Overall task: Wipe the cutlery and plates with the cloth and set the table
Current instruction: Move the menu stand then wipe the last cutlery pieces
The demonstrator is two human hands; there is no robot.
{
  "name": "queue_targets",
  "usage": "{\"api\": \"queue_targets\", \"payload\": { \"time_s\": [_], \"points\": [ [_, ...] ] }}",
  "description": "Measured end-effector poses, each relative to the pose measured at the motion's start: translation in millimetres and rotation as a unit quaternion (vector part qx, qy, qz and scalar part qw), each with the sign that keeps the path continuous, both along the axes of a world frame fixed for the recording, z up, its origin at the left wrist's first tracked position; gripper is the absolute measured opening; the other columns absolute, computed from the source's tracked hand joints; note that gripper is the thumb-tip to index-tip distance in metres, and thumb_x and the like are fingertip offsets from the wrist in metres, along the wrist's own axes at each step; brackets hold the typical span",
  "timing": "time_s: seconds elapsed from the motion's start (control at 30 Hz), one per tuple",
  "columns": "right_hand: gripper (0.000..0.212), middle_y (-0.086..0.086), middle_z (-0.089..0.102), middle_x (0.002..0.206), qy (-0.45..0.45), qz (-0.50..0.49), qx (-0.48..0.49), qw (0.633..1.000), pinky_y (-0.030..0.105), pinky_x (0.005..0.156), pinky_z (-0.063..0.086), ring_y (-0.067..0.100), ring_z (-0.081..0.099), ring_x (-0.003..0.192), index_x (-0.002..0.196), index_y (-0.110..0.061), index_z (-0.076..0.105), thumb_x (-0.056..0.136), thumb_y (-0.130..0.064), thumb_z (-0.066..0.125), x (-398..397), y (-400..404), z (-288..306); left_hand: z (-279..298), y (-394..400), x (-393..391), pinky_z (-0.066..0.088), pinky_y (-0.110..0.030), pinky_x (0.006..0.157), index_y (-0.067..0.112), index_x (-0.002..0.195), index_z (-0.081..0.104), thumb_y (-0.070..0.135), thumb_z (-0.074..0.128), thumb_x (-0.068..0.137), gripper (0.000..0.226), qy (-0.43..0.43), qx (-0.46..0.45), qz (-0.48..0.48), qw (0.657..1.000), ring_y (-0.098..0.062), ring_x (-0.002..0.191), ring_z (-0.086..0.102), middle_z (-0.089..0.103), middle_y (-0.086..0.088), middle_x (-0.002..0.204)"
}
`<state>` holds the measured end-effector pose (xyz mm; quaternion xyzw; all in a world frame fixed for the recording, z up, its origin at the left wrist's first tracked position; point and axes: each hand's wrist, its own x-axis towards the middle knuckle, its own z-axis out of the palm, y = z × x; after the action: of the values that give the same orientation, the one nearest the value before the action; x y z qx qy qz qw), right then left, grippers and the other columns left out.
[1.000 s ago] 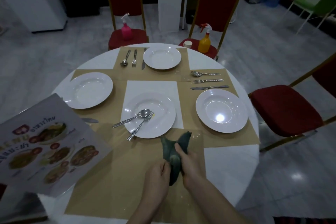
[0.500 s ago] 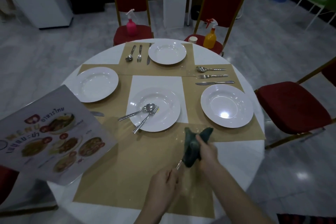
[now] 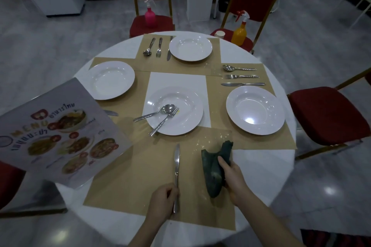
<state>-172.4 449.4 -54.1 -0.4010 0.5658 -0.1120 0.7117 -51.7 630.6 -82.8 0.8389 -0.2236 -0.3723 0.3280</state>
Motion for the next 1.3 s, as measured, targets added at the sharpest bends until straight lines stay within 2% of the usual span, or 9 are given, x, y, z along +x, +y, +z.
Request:
{"api": "queue_targets", "payload": {
  "time_s": [0.2,0.3,0.4,0.57,0.7,0.8,0.93,1.03,1.3],
  "points": [
    [0.038,0.006,0.068,0.11,0.002,-0.011,0.012,1.0,0.037,0.088,0.052,0.024,0.063,0.102,0.128,-0.012,0.054,0.097,-0.033,0.055,-7.6,1.0,-1.2,-5.8,3.0,8.4,0.036,-0.026,0.061,0.013,0.068,0.051,0.015,0.049,0.098,0.03,-0.018,0.013,-0.088,0.996,-0.01,0.061,0.047,0.059,-0.005,0.067],
    [0.041,0.007,0.067,0.111,-0.003,-0.014,0.018,1.0,0.035,0.082,0.053,0.024,0.063,0.102,0.131,-0.011,0.052,0.096,-0.033,0.056,-5.2,2.8,-0.8,-5.1,-3.2,9.3,0.035,-0.025,0.06,0.019,0.067,0.05,0.017,0.049,0.097,0.031,-0.035,0.015,-0.1,0.994,-0.007,0.06,0.048,0.059,0.0,0.066],
    [0.045,0.008,0.066,0.114,0.003,-0.008,0.017,1.0,0.039,0.089,0.052,0.025,0.062,0.104,0.133,-0.01,0.051,0.096,-0.035,0.056,-1.4,3.4,-1.0,-4.6,-9.7,12.8,0.03,-0.026,0.056,0.019,0.063,0.048,0.021,0.05,0.094,0.032,-0.09,0.059,-0.124,0.986,-0.011,0.058,0.046,0.054,0.002,0.06],
    [0.044,0.007,0.067,0.113,-0.002,0.006,0.013,1.0,0.039,0.088,0.053,0.024,0.062,0.104,0.131,-0.012,0.052,0.095,-0.037,0.056,8.8,0.9,2.0,6.2,-21.8,38.2,0.027,-0.022,0.05,0.015,0.064,0.045,0.02,0.052,0.093,0.031,-0.162,0.024,-0.041,0.986,-0.009,0.054,0.041,0.047,0.004,0.058],
    [0.042,0.004,0.066,0.116,-0.02,0.017,0.018,0.999,0.036,0.085,0.053,0.023,0.063,0.105,0.131,-0.017,0.052,0.095,-0.039,0.055,17.4,-2.5,6.4,16.8,-50.3,97.9,0.046,-0.034,0.061,0.011,0.078,0.054,0.021,0.056,0.093,0.018,-0.108,-0.069,0.161,0.979,-0.025,0.068,0.057,0.061,-0.007,0.074],
    [0.045,0.005,0.065,0.119,-0.02,0.021,0.01,1.0,0.041,0.096,0.05,0.024,0.061,0.109,0.133,-0.015,0.051,0.095,-0.039,0.055,21.7,-4.9,7.9,16.7,-73.2,130.6,0.054,-0.041,0.059,0.014,0.082,0.05,0.027,0.063,0.089,0.019,0.02,-0.111,0.25,0.962,-0.024,0.056,0.06,0.061,-0.009,0.073],
    [0.046,0.005,0.065,0.119,-0.019,0.018,0.014,1.0,0.037,0.091,0.051,0.024,0.061,0.108,0.134,-0.016,0.051,0.095,-0.04,0.056,23.7,-4.0,8.6,5.1,-87.8,148.2,0.052,-0.032,0.052,0.006,0.087,0.058,0.033,0.068,0.083,0.03,0.06,-0.094,0.241,0.964,-0.018,0.046,0.06,0.066,-0.011,0.074],
    [0.048,0.005,0.065,0.119,-0.019,0.007,0.024,1.0,0.04,0.094,0.051,0.025,0.062,0.108,0.135,-0.016,0.051,0.094,-0.04,0.056,24.2,-4.5,7.4,1.9,-89.5,148.6,0.048,-0.027,0.048,0.002,0.079,0.062,0.022,0.066,0.087,0.022,0.061,-0.081,0.216,0.971,-0.013,0.041,0.057,0.065,-0.01,0.063],
    [0.045,0.005,0.068,0.115,-0.023,-0.014,0.06,0.998,0.039,0.094,0.051,0.024,0.064,0.106,0.132,-0.017,0.055,0.093,-0.041,0.058,39.0,1.2,6.6,43.1,-72.7,103.6,0.044,-0.018,0.045,0.002,0.082,0.063,0.009,0.058,0.093,0.014,0.251,-0.131,0.142,0.949,-0.012,0.045,0.057,0.06,-0.004,0.056]
  ]
}}
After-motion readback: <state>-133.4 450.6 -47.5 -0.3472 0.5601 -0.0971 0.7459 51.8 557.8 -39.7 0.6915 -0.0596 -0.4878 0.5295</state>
